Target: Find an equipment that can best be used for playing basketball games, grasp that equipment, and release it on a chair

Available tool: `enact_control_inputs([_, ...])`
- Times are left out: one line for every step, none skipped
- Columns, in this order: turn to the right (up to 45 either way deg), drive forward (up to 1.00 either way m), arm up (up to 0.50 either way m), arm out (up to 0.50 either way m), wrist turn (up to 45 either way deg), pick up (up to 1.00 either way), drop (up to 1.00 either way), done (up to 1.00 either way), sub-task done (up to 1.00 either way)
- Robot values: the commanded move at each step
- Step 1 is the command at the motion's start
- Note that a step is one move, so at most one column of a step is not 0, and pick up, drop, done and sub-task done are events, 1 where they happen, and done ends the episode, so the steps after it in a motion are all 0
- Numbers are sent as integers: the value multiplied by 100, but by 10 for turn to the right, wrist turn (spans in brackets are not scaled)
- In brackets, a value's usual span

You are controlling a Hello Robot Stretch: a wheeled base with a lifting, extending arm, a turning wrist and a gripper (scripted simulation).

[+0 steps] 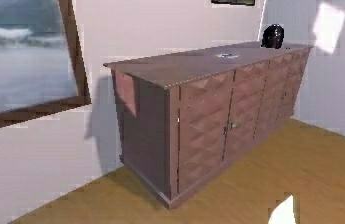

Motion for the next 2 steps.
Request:
enact_control_inputs([0,45,0,0,0,0,0,0,0])
enact_control_inputs([330,0,0,0,0,0,0,0,0])
